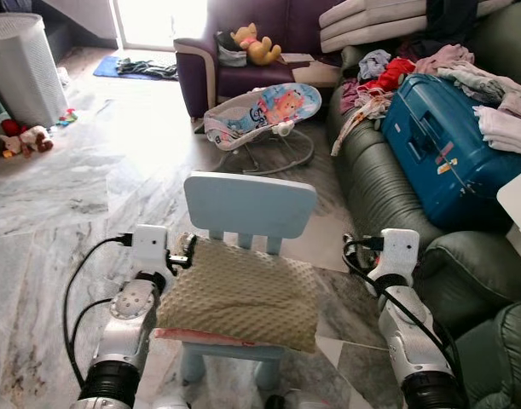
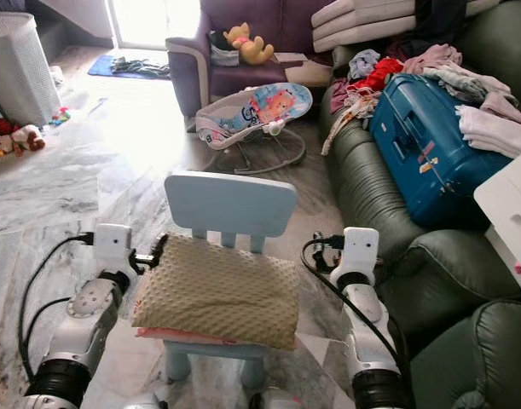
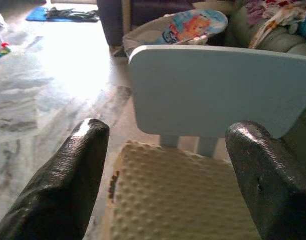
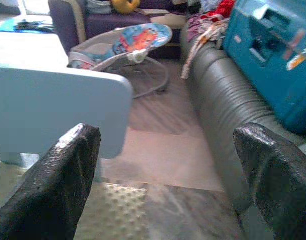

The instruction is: Move the pillow to the sofa

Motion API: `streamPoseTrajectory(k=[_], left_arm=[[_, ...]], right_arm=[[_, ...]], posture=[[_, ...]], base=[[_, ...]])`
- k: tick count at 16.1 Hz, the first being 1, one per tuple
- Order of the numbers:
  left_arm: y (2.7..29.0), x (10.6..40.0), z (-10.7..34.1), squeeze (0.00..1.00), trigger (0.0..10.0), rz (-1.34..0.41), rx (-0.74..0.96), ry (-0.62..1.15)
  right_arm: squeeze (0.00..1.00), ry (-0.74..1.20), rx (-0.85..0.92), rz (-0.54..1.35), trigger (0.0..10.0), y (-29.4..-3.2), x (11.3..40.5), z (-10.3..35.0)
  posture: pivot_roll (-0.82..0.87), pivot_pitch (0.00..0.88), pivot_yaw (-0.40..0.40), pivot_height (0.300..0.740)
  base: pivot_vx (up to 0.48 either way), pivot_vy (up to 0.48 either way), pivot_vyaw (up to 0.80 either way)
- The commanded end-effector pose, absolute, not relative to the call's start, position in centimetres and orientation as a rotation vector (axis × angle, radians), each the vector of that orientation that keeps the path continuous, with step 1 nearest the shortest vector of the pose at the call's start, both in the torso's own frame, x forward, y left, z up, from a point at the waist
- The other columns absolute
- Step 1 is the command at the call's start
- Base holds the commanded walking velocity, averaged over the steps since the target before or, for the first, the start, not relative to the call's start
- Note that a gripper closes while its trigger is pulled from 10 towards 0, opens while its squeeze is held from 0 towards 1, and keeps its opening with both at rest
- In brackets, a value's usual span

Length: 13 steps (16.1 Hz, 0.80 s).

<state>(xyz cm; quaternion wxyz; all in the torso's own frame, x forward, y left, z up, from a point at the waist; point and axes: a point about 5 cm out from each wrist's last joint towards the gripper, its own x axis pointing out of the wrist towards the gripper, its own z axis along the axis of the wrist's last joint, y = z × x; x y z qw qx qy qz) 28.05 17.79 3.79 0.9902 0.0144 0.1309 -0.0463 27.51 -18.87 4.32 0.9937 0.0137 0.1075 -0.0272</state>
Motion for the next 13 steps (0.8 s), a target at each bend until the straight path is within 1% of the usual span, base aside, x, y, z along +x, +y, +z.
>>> streamPoseTrajectory(k=[1, 4, 6, 8, 11, 13], left_arm=[[17.9, 28.2, 3.9, 0.0, 10.0, -0.091, 0.051, 0.256], [18.4, 28.0, 3.7, 0.0, 10.0, -0.102, 0.099, 0.262], [18.6, 28.0, 3.8, 0.0, 10.0, -0.123, 0.133, 0.256], [19.0, 28.1, 3.8, 0.0, 10.0, -0.125, 0.127, 0.259], [19.2, 28.5, 4.3, 0.0, 10.0, -0.137, 0.135, 0.256], [19.3, 28.9, 4.6, 0.0, 10.0, -0.173, 0.158, 0.256]], right_arm=[[0.0, 0.192, 0.05, -0.048, 10.0, -19.0, 27.6, 4.8], [0.0, 0.184, 0.057, -0.022, 10.0, -18.7, 27.4, 4.8], [0.0, 0.181, 0.067, -0.019, 10.0, -18.7, 27.3, 4.9], [0.0, 0.179, 0.074, -0.019, 10.0, -18.6, 27.3, 4.9], [0.0, 0.168, 0.109, -0.048, 10.0, -18.4, 27.0, 4.7], [0.0, 0.164, 0.13, -0.082, 10.0, -18.3, 26.7, 4.6]], posture=[[-0.03, 0.0, -0.077, 0.74], [-0.03, 0.0, -0.075, 0.736], [-0.03, 0.0, -0.072, 0.714], [-0.03, 0.0, -0.061, 0.692], [-0.03, 0.0, -0.024, 0.655], [-0.04, 0.0, 0.022, 0.655]], base=[[0.0, 0.0, 0.0], [0.0, 0.0, 0.0], [0.0, 0.0, 0.0], [0.0, 0.0, 0.0], [0.0, 0.0, 0.0], [0.0, 0.0, 0.0]])
